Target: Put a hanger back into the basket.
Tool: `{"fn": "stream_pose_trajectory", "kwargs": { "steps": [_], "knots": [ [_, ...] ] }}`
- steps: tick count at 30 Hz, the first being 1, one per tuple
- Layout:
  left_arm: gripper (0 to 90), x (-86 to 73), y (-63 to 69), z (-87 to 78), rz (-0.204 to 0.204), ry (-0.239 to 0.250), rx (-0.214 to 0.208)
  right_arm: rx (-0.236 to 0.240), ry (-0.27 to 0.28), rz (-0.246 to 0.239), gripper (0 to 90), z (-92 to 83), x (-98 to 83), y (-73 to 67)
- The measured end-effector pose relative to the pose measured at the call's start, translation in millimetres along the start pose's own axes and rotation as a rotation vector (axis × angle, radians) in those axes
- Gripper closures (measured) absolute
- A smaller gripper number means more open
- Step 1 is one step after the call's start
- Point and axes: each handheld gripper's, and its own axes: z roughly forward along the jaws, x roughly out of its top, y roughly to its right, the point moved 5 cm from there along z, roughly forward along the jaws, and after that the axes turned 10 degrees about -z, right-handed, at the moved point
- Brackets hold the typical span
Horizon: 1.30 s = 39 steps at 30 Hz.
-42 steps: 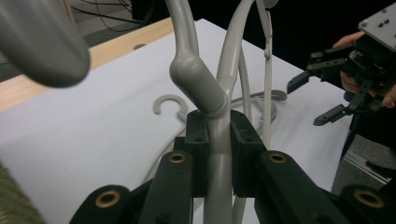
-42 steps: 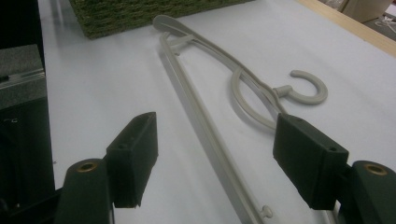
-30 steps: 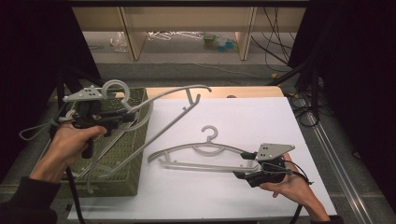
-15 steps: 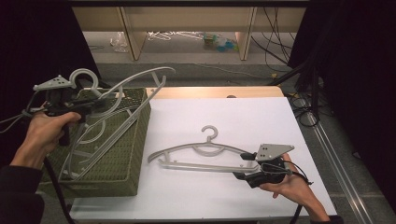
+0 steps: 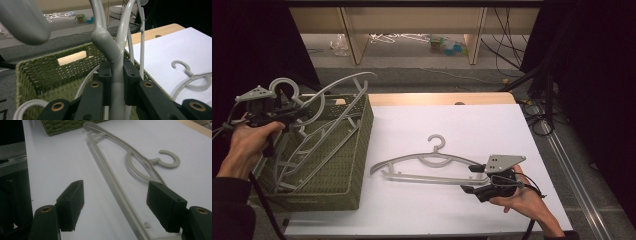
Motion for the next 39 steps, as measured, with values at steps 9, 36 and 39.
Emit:
{"fn": "stream_pose_trajectory", "kwargs": {
  "steps": [9,36,39],
  "knots": [
    [79.7,-12.7,-18.5,0.0,0.0,-0.031,0.049,-0.002,0.005,-0.004,31.2,-0.7,0.5,0.0],
    [79.5,-51.0,-49.0,20.9,0.009,-0.23,0.187,-0.007,0.005,-0.001,27.3,0.5,-0.6,-0.4],
    [79.6,-53.5,-48.0,25.2,0.028,-0.247,0.172,-0.008,0.005,0.002,27.3,0.2,-0.7,-0.1]
  ]
}}
